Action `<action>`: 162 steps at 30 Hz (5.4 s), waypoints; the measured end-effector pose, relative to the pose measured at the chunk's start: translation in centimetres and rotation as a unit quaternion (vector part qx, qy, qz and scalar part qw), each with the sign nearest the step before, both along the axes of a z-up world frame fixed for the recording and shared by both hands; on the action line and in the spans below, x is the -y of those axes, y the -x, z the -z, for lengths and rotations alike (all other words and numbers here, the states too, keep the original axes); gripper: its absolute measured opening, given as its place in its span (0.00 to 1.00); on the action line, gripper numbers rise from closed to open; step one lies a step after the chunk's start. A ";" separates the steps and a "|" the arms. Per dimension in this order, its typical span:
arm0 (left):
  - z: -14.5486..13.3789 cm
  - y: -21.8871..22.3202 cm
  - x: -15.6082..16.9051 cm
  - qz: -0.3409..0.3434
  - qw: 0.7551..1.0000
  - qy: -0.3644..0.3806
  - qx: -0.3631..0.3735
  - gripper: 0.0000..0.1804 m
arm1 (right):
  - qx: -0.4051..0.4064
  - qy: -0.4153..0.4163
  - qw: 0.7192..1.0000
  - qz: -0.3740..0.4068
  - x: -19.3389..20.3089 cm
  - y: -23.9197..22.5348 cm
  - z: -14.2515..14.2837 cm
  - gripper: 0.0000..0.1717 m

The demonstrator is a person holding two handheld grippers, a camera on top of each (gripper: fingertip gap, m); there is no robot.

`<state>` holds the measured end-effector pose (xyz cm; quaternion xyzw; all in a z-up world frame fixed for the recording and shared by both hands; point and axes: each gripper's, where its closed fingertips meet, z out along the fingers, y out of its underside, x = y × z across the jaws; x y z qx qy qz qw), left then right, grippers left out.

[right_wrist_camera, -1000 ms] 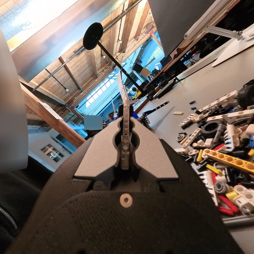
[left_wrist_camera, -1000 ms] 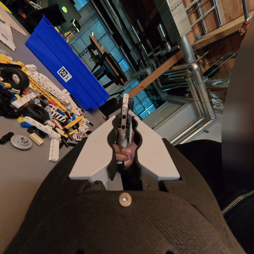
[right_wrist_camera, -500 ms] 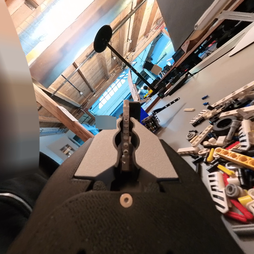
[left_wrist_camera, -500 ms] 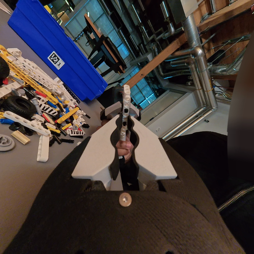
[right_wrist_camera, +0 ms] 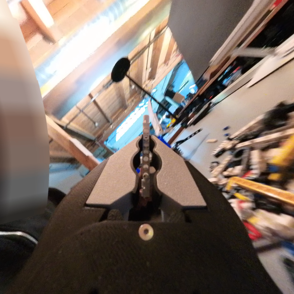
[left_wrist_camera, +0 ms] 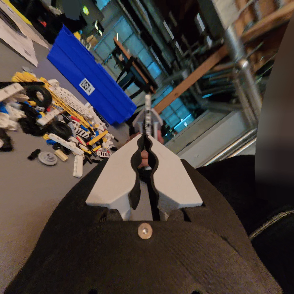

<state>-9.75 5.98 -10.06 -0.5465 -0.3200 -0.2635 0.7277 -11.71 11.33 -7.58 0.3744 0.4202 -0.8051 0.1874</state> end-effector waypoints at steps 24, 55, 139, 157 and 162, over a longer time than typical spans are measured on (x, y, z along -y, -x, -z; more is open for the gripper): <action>0.1 -2.2 -1.7 0.076 0.997 -0.011 0.028 0.03 | -0.008 -0.059 0.997 -0.054 4.8 -2.1 1.5 0.02; -0.6 -1.0 -0.7 0.004 1.000 -0.016 0.000 0.03 | 0.013 -0.064 0.995 -0.081 4.6 -2.3 2.1 0.02; -1.5 -1.3 -0.3 -0.041 0.995 0.005 -0.087 0.03 | 0.000 0.021 1.000 -0.009 4.4 -2.0 0.6 0.02; -0.1 -3.2 -1.3 0.061 0.996 0.020 -0.059 0.02 | -0.043 -0.099 0.989 -0.101 4.6 -3.3 1.8 0.13; 0.0 -2.9 -1.2 0.060 0.997 0.015 -0.047 0.02 | -0.060 -0.127 0.984 -0.108 5.1 -3.8 2.1 0.02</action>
